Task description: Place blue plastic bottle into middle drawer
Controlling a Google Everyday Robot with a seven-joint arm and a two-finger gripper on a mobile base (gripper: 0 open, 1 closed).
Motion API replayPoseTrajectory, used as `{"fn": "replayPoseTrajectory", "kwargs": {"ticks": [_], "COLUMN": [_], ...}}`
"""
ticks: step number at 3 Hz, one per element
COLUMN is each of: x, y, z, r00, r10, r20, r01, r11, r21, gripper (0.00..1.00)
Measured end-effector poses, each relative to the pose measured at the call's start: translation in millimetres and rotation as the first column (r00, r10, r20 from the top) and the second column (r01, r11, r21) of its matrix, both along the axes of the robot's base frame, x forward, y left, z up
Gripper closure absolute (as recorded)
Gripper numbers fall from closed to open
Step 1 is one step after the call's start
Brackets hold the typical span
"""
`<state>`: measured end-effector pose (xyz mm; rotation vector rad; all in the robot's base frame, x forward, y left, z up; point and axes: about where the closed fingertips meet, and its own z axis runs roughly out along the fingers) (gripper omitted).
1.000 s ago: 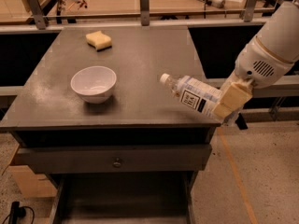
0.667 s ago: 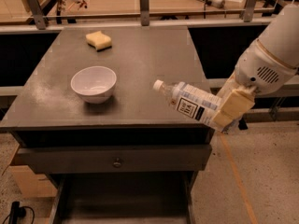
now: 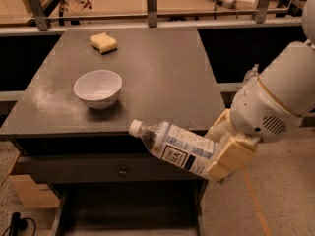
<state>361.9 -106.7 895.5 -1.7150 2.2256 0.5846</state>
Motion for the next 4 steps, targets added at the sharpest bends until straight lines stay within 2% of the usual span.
{"fn": "replayPoseTrajectory", "kwargs": {"ticks": [1,2,3,4], "x": [-26.1,-39.9,-39.5,-35.4], "y": [37.1,88.3,88.1,98.7], "z": [-30.5,-105.8,-105.3,-135.3], "r00": [0.9993,0.9974,0.9974,0.9979], "r10": [0.025,0.030,0.029,0.018], "r20": [0.030,0.065,0.067,0.062], "r01": [-0.024,-0.024,-0.023,-0.011], "r11": [0.999,0.996,0.996,0.993], "r21": [-0.041,-0.089,-0.089,-0.114], "gripper": [1.00,1.00,1.00,1.00]}}
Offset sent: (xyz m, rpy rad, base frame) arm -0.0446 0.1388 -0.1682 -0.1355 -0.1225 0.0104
